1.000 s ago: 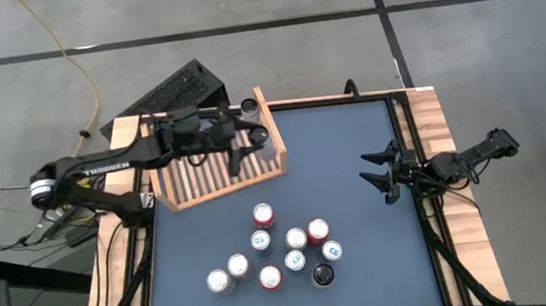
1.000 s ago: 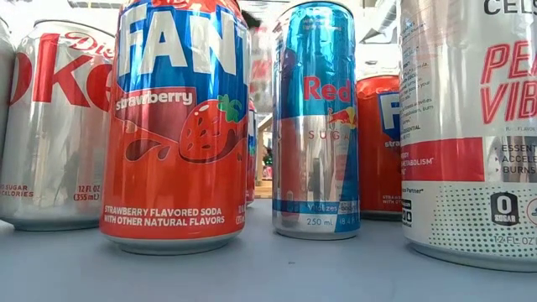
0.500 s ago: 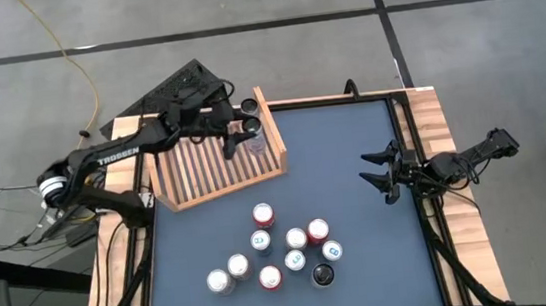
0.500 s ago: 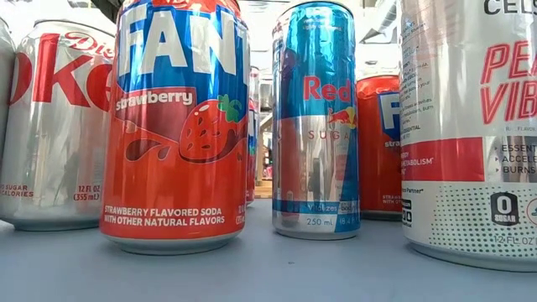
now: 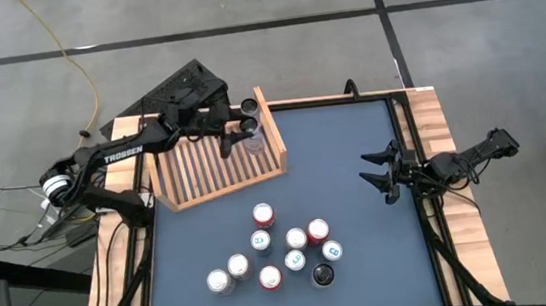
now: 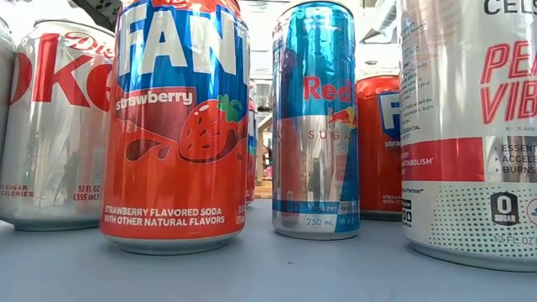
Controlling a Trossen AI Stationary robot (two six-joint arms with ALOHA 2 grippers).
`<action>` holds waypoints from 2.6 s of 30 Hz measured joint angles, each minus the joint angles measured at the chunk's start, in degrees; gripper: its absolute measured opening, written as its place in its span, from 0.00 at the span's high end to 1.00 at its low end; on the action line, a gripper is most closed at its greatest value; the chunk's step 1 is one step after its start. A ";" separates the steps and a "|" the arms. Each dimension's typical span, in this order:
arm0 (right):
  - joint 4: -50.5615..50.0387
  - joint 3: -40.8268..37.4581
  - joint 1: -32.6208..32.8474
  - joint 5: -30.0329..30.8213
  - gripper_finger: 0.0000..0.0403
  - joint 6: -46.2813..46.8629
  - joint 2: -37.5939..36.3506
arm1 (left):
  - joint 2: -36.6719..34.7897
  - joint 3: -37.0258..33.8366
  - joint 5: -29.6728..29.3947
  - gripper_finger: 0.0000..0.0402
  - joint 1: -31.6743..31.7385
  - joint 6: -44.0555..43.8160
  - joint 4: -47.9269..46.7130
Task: Place canned beverage on shelf
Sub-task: Put the top white pink soda can on the shelf aligned with the other white pink soda can
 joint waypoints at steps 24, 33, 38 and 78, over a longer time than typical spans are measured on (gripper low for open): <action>-0.24 -0.02 0.00 0.28 0.32 -0.02 -0.02 | 7.13 -2.17 -3.35 0.40 -0.20 -0.32 8.72; -0.38 -0.01 0.00 0.31 0.32 0.00 -0.02 | 7.13 -2.17 2.18 0.40 3.65 0.80 8.20; -0.39 -0.02 0.00 0.33 0.32 -0.02 -0.01 | 7.41 -2.14 3.27 0.40 3.67 2.25 8.21; -0.31 0.00 0.00 0.38 0.32 -0.44 -0.02 | 14.29 0.88 4.09 0.40 4.69 0.31 9.17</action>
